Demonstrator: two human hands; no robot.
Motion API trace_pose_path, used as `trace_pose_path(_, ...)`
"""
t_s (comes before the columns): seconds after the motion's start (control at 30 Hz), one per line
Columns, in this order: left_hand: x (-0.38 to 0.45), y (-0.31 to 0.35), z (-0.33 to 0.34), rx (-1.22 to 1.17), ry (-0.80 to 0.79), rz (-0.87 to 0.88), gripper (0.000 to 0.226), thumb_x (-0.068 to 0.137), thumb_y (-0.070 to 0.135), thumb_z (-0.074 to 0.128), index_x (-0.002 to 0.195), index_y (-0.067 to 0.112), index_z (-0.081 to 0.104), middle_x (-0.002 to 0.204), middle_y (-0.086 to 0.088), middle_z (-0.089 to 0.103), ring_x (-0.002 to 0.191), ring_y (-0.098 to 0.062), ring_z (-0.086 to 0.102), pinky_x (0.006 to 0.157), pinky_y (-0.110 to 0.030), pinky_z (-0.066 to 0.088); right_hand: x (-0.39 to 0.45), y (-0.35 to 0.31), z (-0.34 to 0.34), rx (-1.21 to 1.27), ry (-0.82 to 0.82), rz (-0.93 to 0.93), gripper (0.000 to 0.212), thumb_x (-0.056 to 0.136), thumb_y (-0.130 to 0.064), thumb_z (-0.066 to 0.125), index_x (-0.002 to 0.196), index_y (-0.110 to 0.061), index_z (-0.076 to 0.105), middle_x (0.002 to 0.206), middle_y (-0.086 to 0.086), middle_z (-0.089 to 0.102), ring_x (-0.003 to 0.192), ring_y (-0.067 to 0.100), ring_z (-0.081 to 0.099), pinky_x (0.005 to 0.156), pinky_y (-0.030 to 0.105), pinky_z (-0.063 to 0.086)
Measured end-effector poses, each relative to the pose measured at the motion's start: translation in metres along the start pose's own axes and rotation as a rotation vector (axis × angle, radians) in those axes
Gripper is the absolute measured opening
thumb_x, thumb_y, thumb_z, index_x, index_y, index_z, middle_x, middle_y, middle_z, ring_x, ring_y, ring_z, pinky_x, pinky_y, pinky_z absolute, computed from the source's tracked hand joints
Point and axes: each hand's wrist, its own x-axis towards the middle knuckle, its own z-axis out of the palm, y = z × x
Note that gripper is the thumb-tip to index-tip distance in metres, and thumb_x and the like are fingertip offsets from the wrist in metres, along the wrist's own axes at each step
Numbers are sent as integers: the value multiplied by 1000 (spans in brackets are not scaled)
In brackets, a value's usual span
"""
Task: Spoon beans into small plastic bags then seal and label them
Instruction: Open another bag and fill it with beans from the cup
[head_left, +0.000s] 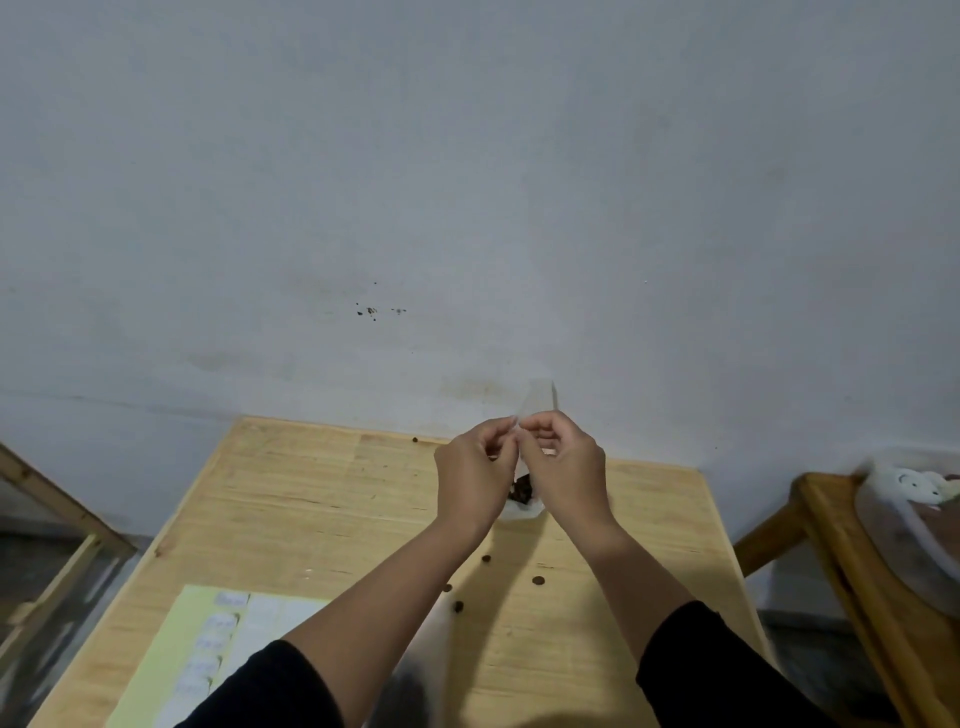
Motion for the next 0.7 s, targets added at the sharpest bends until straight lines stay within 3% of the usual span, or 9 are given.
trace_pose_path(0.17, -3, -6, 3, 35, 19, 38, 20, 87, 18, 63, 105, 15, 72, 84, 5, 73, 72, 8, 62, 72, -3, 45, 2, 0, -5, 60, -27, 97, 6, 84, -12, 67, 82, -17, 65, 75, -2, 66, 73, 14, 68, 74, 30, 56)
trace_pose_path(0.27, -4, -7, 6, 54, 15, 44, 17, 87, 19, 62, 100, 16, 72, 78, 10, 72, 73, 6, 63, 72, -14, 52, 2, -1, -6, -52, -33, 67, 11, 85, -11, 63, 84, -22, 65, 70, -2, 66, 68, 4, 65, 66, 15, 50)
trace_pose_path(0.33, -3, -7, 4, 73, 40, 41, 16, 86, 15, 61, 97, 15, 72, 76, 10, 70, 70, 4, 63, 70, -8, 49, 1, -2, -7, -138, -22, 57, 19, 85, -6, 57, 88, -22, 67, 67, -3, 61, 59, -2, 56, 57, 7, 42)
trace_pose_path(0.47, 6, -10, -8, 72, 133, -46, 17, 83, 11, 59, 92, 16, 72, 69, 14, 64, 68, 5, 59, 68, -4, 40, -2, 3, -12, -249, -17, 56, 32, 82, -4, 51, 87, -30, 70, 63, -2, 52, 58, 10, 51, 73, 29, 51)
trace_pose_path(0.6, 3, -17, -18, 5, -43, -9, 21, 84, 16, 63, 104, 20, 69, 90, 10, 68, 85, 3, 62, 75, -10, 49, -2, 0, -12, -229, -136, 52, 35, 86, -6, 50, 104, -30, 69, 82, 8, 60, 73, 14, 57, 75, 24, 50)
trace_pose_path(0.7, 2, -27, -31, -93, -337, 82, 63, 74, 29, 78, 131, 27, 51, 124, 14, 56, 115, 5, 50, 93, -10, 41, -3, -2, -14, -197, -200, 66, 35, 87, -7, 50, 109, -29, 67, 88, 9, 62, 78, 17, 60, 69, 17, 47)
